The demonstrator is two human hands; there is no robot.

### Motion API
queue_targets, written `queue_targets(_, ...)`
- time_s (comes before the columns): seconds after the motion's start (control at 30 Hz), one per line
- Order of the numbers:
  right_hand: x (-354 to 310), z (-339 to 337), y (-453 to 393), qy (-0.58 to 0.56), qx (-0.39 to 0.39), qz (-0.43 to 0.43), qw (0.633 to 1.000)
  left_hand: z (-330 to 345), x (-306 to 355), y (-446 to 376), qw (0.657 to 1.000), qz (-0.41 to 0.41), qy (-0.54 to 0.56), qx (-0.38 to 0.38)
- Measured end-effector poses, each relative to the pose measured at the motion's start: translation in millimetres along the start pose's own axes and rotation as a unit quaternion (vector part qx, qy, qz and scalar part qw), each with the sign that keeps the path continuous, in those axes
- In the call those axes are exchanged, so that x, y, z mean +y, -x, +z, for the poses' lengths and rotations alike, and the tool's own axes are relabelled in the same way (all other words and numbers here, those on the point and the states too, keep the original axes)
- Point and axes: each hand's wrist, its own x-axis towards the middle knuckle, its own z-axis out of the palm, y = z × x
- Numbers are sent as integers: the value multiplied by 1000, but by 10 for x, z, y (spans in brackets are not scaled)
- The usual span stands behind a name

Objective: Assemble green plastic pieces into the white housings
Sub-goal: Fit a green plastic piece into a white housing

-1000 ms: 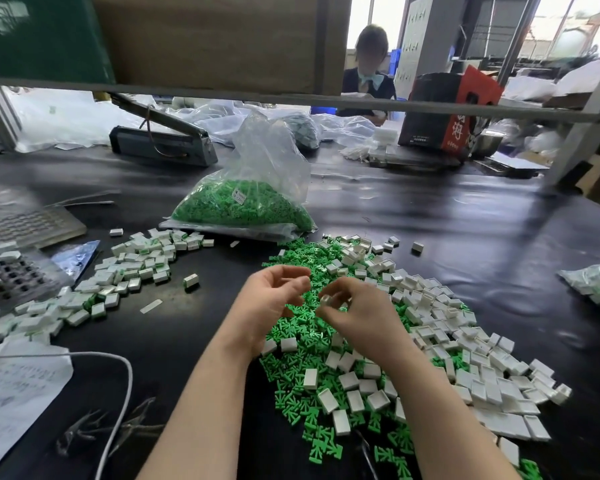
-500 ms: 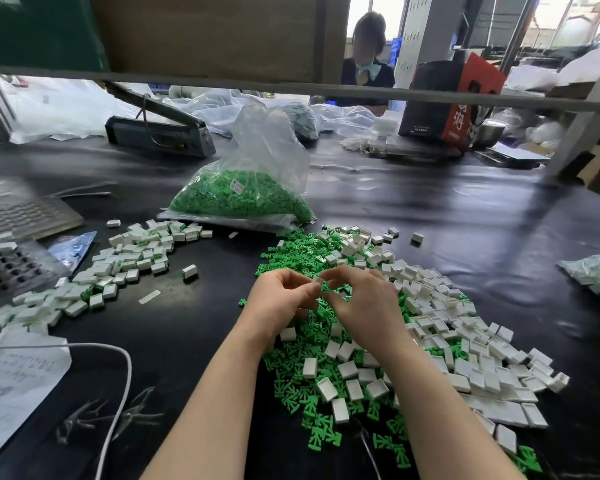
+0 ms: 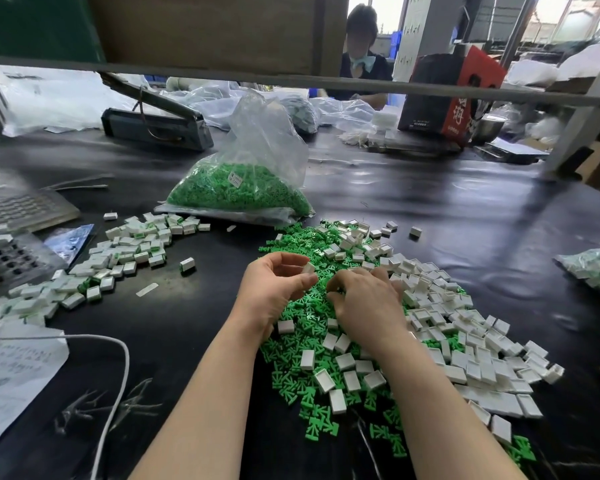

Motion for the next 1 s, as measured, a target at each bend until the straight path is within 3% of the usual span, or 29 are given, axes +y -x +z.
queue_targets(0.2,-33,-18,20,12,-42,-25,999,-5,16,10,1000,1,20,-3)
queue_targets(0.53,-33,0,15,-24,36,-43,998,-17,11,13,999,7,24,-21)
queue_targets(0.63,-43,-13,-13,-113,58,-33,991,-17,12,3,999,4,38,-17)
queue_targets(0.7,-53,-56,-27,-232,60,-8,971,-18,17,-9,999,-2,43,-11)
queue_targets(0.83,-66,-156,4,-438,53,38,897,-1,27,-13,999,4,31,-19)
queue_targets(1.0,-57,-192,21,-539,35,61,840,14,34,0,999,17,40,-20)
